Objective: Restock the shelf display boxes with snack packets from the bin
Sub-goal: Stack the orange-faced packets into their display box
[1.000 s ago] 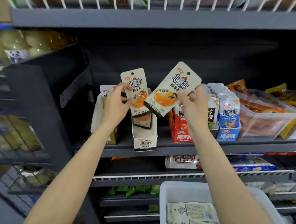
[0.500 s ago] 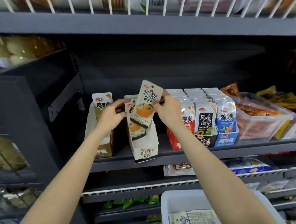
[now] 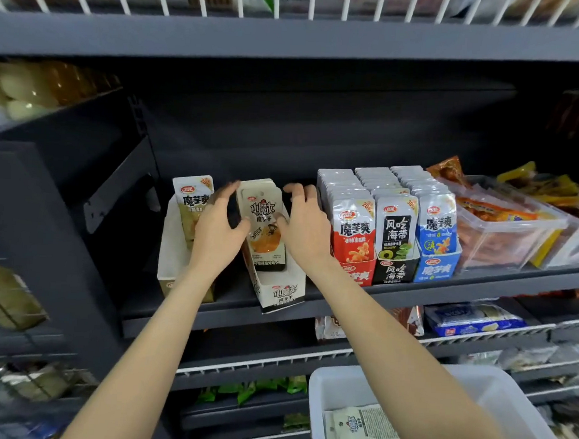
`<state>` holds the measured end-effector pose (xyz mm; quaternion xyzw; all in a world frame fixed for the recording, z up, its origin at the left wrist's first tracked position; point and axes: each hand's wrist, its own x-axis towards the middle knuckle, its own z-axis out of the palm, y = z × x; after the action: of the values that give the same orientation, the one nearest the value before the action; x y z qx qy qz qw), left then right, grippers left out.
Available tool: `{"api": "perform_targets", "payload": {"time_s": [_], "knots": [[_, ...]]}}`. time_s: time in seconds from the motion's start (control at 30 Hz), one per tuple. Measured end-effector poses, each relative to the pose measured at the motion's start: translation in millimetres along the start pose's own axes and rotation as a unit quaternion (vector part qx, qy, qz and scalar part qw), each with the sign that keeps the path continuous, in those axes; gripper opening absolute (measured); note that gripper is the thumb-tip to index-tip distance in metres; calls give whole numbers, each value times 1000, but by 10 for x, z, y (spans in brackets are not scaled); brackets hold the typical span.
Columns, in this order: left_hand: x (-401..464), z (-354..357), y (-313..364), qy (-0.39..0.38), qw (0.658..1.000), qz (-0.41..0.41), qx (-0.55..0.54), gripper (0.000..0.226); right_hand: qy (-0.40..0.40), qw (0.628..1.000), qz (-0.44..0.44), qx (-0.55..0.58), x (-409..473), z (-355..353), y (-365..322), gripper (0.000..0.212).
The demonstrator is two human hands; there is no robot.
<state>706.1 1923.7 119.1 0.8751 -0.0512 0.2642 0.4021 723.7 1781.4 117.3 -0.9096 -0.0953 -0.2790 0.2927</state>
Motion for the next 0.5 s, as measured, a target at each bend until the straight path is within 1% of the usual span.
{"api": "perform_targets", "payload": {"time_s": [0.1, 0.17, 0.23, 0.3, 0.37, 0.4, 0.43, 0.5], "knots": [[-287, 15, 124, 90, 993, 74, 1, 34, 43, 996, -47, 65, -286, -145, 85, 29], [-510, 38, 232, 138, 981, 138, -1, 22, 58, 990, -65, 108, -547, -271, 178, 23], [-690, 91, 310, 170, 965, 199, 4, 22, 75, 987, -69, 127, -809, -409, 285, 21], [-904, 191, 369, 180, 952, 248, 9, 25, 76, 986, -62, 136, -1094, -539, 432, 20], [-1163, 292, 430, 166, 944, 286, -3, 25, 68, 985, -51, 150, -1389, -651, 619, 20], [-1301, 355, 449, 144, 943, 300, -10, 24, 57, 986, -42, 150, -1536, -698, 725, 19], [-1447, 429, 456, 113, 944, 310, -16, 23, 41, 988, -29, 143, -1680, -739, 840, 18], [-1738, 598, 439, 20, 950, 310, -24, 22, -15, 993, 21, 115, -1962, -780, 1114, 14]]}}
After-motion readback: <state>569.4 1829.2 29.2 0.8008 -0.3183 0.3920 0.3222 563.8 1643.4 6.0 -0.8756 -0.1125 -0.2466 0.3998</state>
